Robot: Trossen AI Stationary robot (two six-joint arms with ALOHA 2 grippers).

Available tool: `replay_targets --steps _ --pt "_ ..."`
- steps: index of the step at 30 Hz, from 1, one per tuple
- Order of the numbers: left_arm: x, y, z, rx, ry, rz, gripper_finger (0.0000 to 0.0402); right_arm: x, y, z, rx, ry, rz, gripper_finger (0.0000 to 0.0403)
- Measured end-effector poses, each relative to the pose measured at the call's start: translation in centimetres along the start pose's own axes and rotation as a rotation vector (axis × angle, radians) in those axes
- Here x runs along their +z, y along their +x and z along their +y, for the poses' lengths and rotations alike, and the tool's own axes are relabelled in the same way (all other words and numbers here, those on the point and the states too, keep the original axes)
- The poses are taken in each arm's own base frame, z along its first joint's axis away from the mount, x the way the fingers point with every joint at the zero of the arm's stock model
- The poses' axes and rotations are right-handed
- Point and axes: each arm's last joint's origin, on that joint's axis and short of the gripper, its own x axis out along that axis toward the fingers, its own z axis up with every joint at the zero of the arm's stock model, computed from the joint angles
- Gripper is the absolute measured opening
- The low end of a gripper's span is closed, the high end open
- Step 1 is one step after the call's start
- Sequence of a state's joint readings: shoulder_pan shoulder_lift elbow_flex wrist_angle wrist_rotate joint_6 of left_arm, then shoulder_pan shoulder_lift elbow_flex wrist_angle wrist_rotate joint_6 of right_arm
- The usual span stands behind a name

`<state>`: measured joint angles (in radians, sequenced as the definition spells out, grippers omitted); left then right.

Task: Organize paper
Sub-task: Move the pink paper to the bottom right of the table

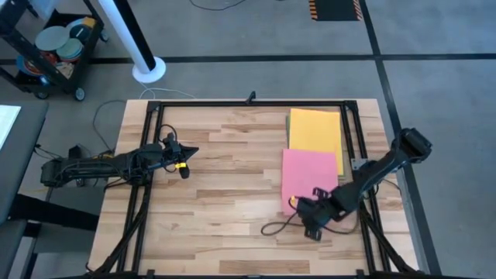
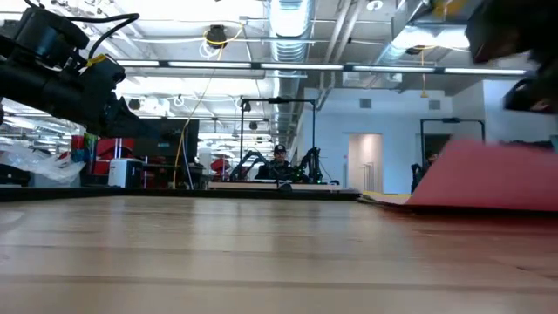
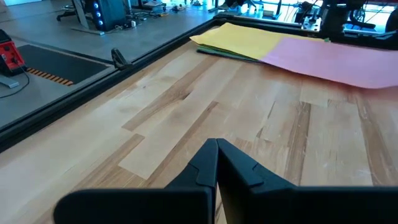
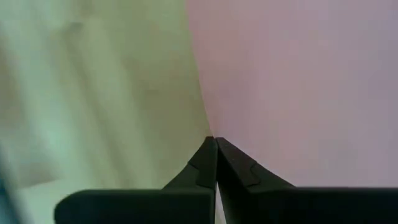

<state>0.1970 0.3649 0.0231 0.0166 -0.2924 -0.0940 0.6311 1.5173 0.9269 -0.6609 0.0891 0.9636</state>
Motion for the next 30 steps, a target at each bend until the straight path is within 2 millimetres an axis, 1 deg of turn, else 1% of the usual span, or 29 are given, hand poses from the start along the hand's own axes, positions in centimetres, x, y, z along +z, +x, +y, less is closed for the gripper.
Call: replay_targets --steps 2,7,11,14,20,30 --pt "0.0 0.0 0.0 0.0 0.0 0.0 0.0 -0.6 -0.4 1.3 0.057 0.051 -0.017 0.0" --pt "0.0 0.0 0.0 0.0 0.0 0.0 0.0 -3.2 -1.2 3.5 0.126 0.133 0.02 0.0" --pt "0.0 0.0 0.0 0.001 0.007 0.0 0.0 -5.5 -1.6 4.9 0.187 0.188 0.072 0.0" --pt "0.0 0.0 0.0 0.001 0.007 0.0 0.0 -6.6 -1.9 5.7 0.237 0.234 0.089 0.0" --pt "0.0 0.0 0.0 0.001 0.002 0.001 0.0 -7.7 -2.2 6.2 0.25 0.274 0.11 0.0" --pt "0.0 0.0 0.0 0.001 -0.023 0.001 0.0 -7.9 -2.1 5.7 0.205 0.242 0.136 0.0"
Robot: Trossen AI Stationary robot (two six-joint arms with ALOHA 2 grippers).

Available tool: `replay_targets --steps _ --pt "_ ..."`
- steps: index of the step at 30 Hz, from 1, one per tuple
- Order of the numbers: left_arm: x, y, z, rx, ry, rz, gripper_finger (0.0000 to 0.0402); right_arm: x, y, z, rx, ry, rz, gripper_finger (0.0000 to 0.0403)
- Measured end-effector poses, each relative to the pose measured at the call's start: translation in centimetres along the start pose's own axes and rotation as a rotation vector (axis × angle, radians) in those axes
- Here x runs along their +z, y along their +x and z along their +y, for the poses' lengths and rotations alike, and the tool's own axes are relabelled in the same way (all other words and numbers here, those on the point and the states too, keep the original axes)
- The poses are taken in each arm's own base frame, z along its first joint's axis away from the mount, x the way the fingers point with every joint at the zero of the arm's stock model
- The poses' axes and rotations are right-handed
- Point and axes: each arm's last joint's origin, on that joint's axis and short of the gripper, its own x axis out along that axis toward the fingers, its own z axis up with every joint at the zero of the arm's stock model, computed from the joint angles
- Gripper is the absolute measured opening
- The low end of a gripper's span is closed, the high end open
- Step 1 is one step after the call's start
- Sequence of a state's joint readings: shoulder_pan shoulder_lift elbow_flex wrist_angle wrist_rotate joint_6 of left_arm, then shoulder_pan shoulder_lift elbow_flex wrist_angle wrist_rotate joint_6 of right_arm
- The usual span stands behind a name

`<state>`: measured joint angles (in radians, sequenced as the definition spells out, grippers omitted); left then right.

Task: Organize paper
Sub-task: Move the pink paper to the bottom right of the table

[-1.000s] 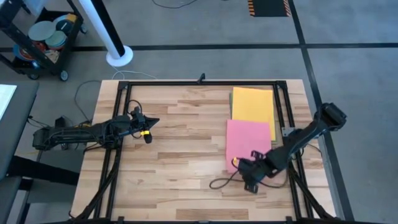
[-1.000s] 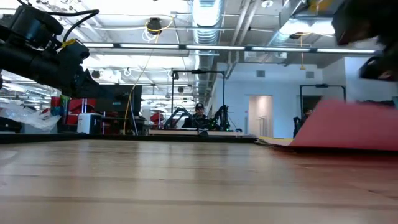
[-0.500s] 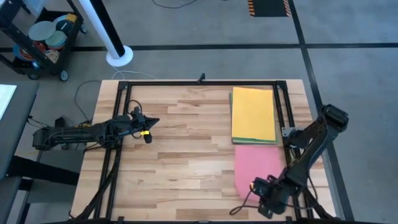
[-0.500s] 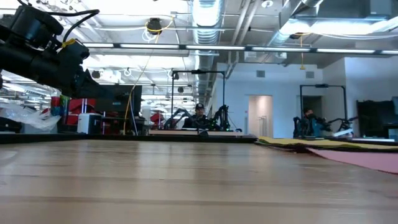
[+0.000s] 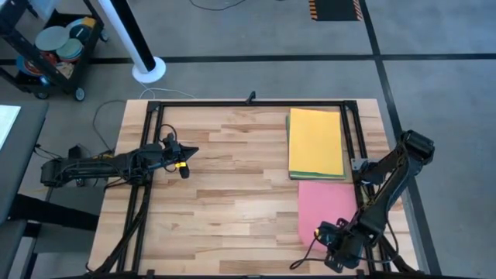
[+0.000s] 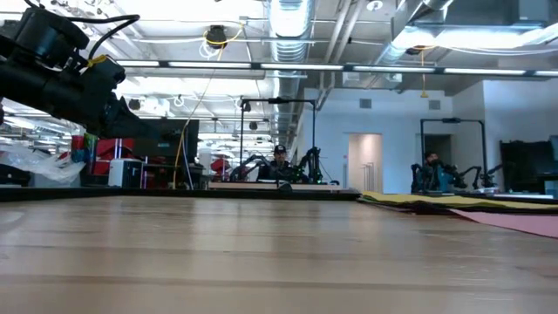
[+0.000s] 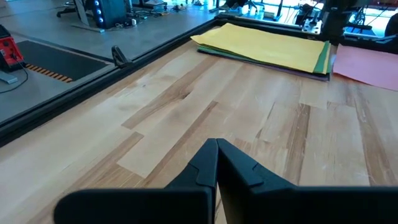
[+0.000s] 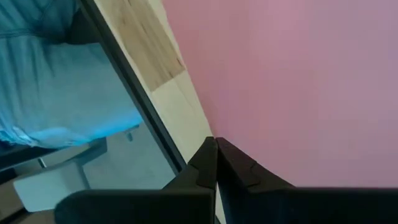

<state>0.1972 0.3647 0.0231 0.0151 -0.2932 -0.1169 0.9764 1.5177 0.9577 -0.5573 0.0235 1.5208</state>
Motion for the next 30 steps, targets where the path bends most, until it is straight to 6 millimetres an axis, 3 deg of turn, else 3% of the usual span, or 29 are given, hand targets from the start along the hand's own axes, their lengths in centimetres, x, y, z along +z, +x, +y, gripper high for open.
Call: replay_targets --steps 8,21,26,30 --pt "0.0 0.0 0.0 0.001 0.0 0.0 0.0 -0.7 0.0 -0.2 -0.021 -0.017 0.063 0.0007" --pt "0.0 0.0 0.0 -0.013 0.0 0.002 0.0 -1.1 0.0 -0.4 -0.039 0.025 0.095 0.0097" --pt "0.0 0.0 0.0 -0.017 0.0 0.003 0.0 -1.1 0.0 -0.4 -0.039 0.018 0.096 0.0099" --pt "0.0 0.0 -0.1 -0.018 -0.015 0.003 0.0 -0.5 0.0 -0.6 -0.06 -0.017 0.087 0.0067"
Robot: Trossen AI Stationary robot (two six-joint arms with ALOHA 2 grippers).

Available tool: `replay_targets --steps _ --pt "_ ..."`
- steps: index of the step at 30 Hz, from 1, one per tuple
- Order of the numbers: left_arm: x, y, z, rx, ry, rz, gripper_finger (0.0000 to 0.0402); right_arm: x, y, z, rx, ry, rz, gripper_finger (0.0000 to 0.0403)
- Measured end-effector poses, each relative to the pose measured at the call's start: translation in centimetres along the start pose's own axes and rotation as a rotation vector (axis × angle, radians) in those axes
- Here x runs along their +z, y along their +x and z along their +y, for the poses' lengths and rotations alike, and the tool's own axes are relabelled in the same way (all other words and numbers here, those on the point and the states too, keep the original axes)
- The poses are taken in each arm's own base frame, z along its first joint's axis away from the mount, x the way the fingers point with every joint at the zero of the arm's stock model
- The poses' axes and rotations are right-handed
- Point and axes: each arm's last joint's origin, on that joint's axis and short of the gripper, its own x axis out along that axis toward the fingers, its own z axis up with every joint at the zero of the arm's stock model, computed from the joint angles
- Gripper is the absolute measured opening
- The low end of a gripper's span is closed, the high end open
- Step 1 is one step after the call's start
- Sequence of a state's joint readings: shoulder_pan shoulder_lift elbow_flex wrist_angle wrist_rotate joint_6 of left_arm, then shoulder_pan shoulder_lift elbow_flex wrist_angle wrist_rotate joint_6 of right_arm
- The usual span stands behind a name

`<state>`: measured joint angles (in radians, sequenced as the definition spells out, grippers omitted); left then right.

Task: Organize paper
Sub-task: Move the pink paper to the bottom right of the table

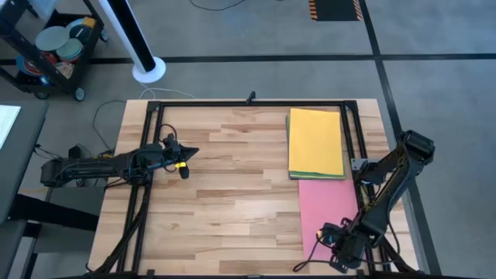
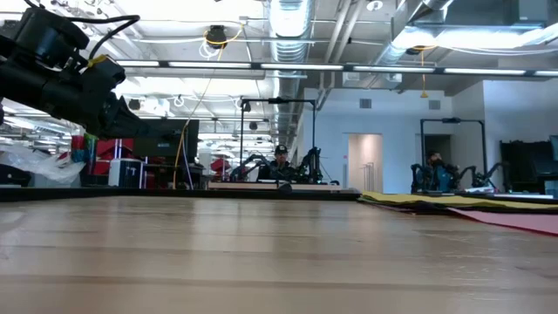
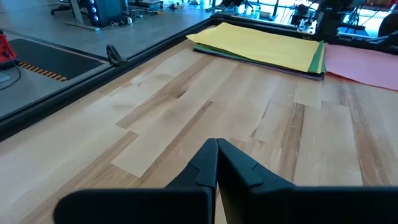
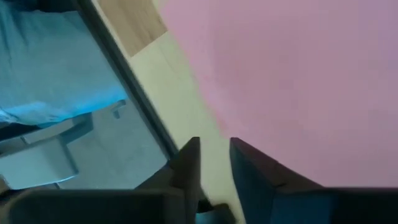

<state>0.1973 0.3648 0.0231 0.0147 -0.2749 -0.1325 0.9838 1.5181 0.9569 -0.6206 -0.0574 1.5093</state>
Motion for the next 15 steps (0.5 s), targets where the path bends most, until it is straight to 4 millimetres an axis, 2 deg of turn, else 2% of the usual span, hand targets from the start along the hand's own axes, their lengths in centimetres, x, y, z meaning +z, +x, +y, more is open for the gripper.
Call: replay_targets --steps 4,11,15 --pt "0.0 0.0 0.0 -0.001 -0.017 -0.001 0.0 1.5 -0.1 -0.8 -0.073 -0.055 -0.044 0.0009" --pt "0.0 0.0 0.0 -0.001 -0.042 0.0 0.0 3.9 1.1 -3.7 -0.205 -0.02 -0.153 0.0002" --pt "0.0 0.0 0.0 -0.001 -0.049 0.0 0.0 4.4 1.3 -4.3 -0.222 -0.007 -0.171 0.0001"
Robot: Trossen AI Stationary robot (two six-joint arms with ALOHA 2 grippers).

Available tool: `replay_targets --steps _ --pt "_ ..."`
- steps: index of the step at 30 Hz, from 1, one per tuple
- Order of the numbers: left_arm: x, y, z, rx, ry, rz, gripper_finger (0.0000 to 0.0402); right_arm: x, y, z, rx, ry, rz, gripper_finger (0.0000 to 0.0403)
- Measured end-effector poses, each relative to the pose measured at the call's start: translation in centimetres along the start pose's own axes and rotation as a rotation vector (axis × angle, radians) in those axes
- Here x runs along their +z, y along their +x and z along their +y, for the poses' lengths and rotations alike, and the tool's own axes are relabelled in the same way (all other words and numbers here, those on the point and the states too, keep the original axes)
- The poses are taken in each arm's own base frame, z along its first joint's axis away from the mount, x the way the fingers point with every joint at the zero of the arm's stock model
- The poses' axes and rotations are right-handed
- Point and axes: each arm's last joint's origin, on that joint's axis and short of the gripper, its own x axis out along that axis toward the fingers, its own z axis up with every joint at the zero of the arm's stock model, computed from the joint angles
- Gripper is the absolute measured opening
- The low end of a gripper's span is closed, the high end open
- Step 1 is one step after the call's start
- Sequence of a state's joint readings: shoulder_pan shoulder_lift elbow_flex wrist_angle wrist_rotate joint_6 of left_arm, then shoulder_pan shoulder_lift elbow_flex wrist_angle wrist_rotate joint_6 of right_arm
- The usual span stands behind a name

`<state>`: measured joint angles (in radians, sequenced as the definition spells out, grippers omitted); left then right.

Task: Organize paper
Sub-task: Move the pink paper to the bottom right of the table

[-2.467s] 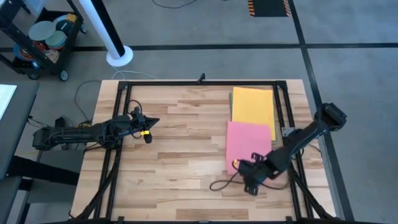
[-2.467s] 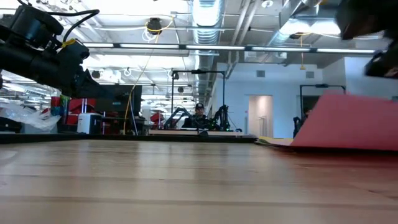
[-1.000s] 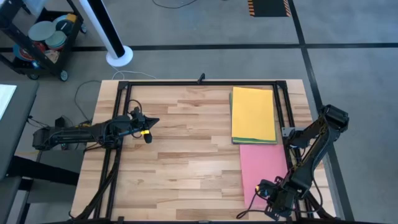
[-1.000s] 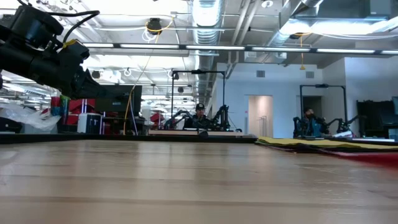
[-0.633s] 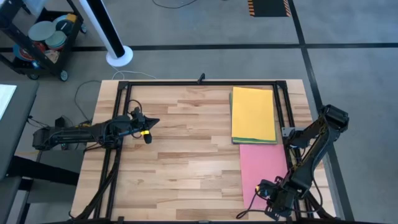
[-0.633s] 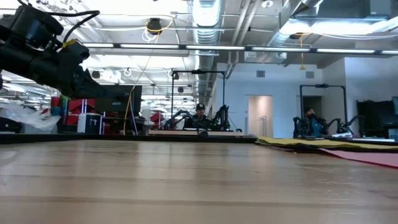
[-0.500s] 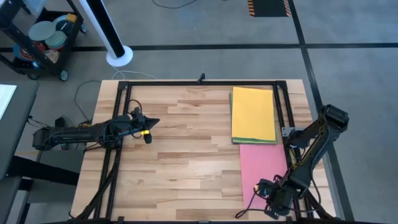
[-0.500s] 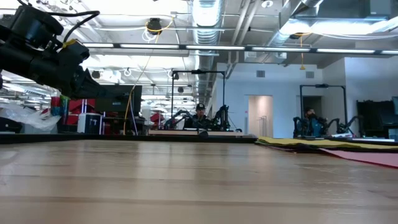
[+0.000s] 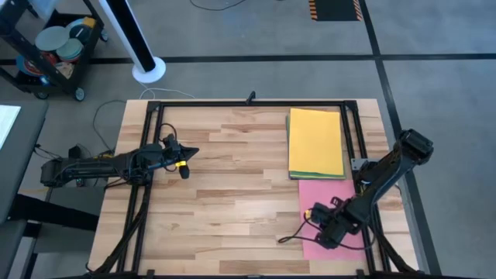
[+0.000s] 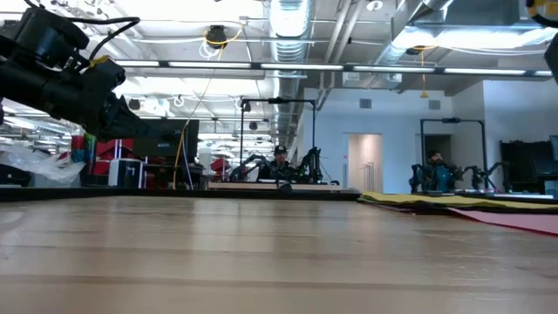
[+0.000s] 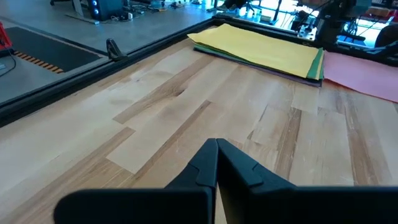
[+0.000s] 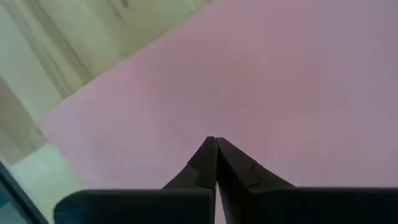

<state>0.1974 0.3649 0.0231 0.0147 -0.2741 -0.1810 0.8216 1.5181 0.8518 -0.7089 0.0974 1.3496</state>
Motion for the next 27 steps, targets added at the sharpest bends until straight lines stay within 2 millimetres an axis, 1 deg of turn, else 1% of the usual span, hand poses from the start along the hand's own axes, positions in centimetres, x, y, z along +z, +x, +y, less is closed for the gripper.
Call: replay_targets --steps 3,7,14,16,23,27 --pt "0.0 0.0 0.0 0.0 -0.008 0.0 0.0 -0.3 0.4 -0.3 -0.005 0.004 0.0 0.0" --pt "0.0 0.0 0.0 0.0 -0.007 0.002 0.0 -0.4 0.8 -0.1 0.018 0.002 -0.004 0.0" --pt "0.0 0.0 0.0 -0.002 -0.01 0.003 0.0 -0.7 3.0 0.7 0.058 -0.001 0.023 0.0" --pt "0.0 0.0 0.0 -0.003 -0.01 0.003 0.0 -0.9 3.3 1.1 0.082 -0.005 0.038 0.0" --pt "0.0 0.0 0.0 -0.003 -0.01 0.003 0.0 -1.5 3.4 1.8 0.115 0.017 0.055 0.0" --pt "0.0 0.0 0.0 -0.003 -0.01 0.003 0.0 -1.5 3.3 1.9 0.115 0.023 0.064 0.0"
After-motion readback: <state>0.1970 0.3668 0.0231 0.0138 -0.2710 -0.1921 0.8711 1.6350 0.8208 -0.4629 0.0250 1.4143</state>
